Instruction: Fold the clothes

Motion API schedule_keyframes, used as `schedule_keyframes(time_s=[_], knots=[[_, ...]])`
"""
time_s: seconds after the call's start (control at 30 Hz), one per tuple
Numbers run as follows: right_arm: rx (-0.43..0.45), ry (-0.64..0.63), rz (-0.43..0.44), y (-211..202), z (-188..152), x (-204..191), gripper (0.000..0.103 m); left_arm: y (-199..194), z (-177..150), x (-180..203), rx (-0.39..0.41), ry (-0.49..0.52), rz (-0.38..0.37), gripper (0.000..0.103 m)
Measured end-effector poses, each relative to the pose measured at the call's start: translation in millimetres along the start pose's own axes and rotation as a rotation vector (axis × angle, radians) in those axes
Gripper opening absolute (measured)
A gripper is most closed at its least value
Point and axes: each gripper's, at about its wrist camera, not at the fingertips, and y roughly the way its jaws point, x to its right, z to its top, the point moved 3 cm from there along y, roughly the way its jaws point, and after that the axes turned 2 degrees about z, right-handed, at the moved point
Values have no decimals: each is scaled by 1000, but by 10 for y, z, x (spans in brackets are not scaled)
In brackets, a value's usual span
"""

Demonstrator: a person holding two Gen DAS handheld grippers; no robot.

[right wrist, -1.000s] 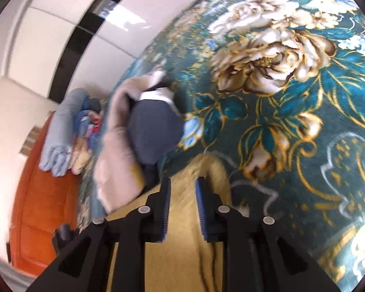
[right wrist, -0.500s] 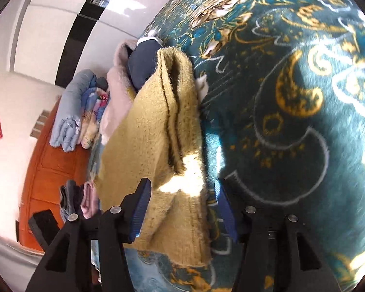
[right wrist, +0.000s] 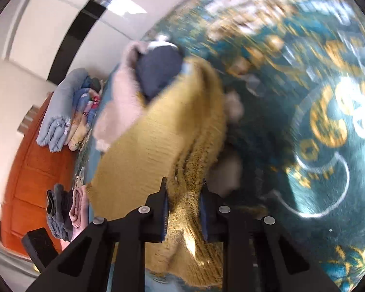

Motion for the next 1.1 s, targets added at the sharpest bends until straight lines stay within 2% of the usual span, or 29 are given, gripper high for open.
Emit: schedule_keyframes(time_s=[0.13, 0.2, 0.33, 0.47, 0.53, 0.67, 0.73, 0.9, 1.0, 1.1], knots=[[-3, -190, -31, 59, 146, -814, 22, -431, 46, -503, 99, -92, 31, 21], [-17, -315, -23, 147, 151, -1341, 22, -636, 45, -784, 142, -148, 41, 21], [-74, -589, 28, 376, -169, -2312, 22, -966, 5, -1253, 204, -248, 54, 23], [-201, -808, 79, 729, -710, -2902, 22, -1157, -56, -1591, 234, -313, 63, 25], [-276, -868, 48, 1020, -991, -3014, 22, -1161, -94, -1720, 230, -339, 65, 26], [-429, -943, -33, 1578, -1547, -2980, 22, -1139, -209, -1904, 201, -392, 47, 27], [-478, -962, -46, 1689, -1738, -2921, 22, -1107, -245, -1951, 188, -410, 39, 27], [-475, -984, -48, 1660, -1851, -2893, 24, -941, -203, -1945, 160, -426, -1, 31], [-489, -953, 12, 1569, -1874, -2844, 30, -815, -141, -1863, 144, -421, -53, 37], [-506, -913, 86, 1476, -1860, -2795, 36, -675, -76, -1771, 123, -417, -102, 46]])
